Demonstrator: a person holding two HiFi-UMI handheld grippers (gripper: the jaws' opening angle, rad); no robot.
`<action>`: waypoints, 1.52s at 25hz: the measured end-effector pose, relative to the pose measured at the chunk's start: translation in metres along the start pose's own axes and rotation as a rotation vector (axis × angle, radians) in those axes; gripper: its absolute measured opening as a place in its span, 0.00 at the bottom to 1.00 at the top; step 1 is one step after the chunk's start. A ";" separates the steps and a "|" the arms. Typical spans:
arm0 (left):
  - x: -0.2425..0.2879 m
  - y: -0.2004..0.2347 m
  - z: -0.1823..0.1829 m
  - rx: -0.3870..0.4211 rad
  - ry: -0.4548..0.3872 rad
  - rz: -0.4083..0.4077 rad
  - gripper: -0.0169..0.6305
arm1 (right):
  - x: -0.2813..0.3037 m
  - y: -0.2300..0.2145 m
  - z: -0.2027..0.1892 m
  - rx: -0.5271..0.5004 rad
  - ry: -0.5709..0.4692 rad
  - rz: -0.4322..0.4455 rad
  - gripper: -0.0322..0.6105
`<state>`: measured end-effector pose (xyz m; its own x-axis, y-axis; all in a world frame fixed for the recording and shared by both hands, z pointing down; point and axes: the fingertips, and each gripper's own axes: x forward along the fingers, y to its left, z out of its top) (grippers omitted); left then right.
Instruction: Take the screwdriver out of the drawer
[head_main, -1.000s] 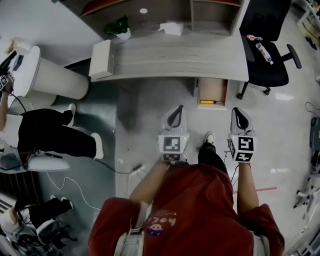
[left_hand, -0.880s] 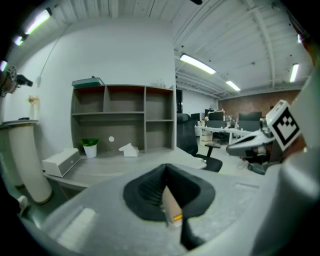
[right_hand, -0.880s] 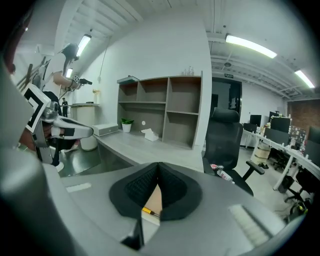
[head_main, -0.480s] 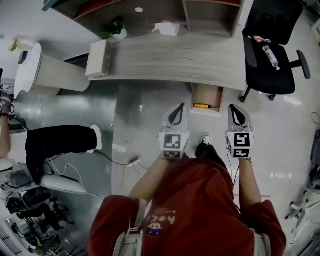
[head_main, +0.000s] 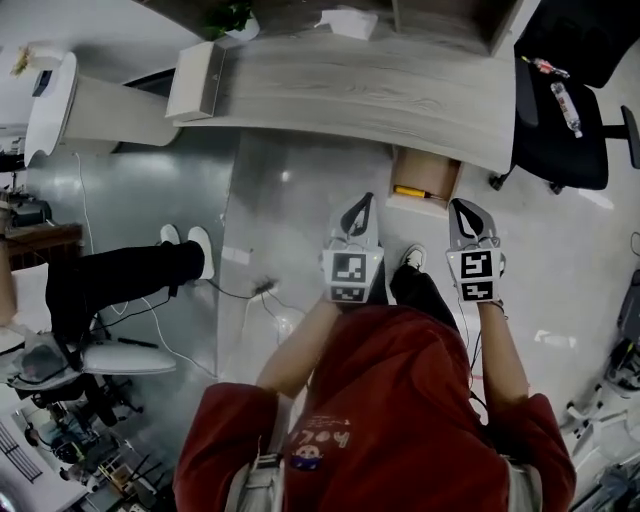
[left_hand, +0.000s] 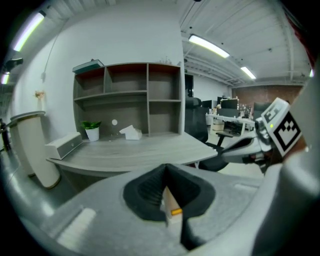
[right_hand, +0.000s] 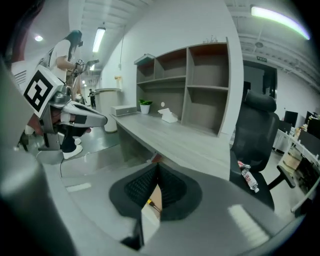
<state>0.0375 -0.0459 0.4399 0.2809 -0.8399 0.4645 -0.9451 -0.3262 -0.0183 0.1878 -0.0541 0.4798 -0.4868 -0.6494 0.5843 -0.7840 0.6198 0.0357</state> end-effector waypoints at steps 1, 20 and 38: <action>0.004 0.005 -0.007 -0.006 0.011 -0.003 0.03 | 0.010 0.005 -0.004 -0.016 0.016 0.011 0.05; 0.082 0.056 -0.137 -0.050 0.167 -0.094 0.03 | 0.161 0.054 -0.111 -0.217 0.317 0.167 0.08; 0.112 0.093 -0.223 -0.126 0.230 -0.082 0.03 | 0.262 0.083 -0.193 -0.445 0.536 0.314 0.11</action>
<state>-0.0568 -0.0732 0.6877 0.3259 -0.6877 0.6487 -0.9381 -0.3206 0.1315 0.0691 -0.0879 0.7922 -0.3192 -0.1809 0.9303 -0.3553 0.9329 0.0595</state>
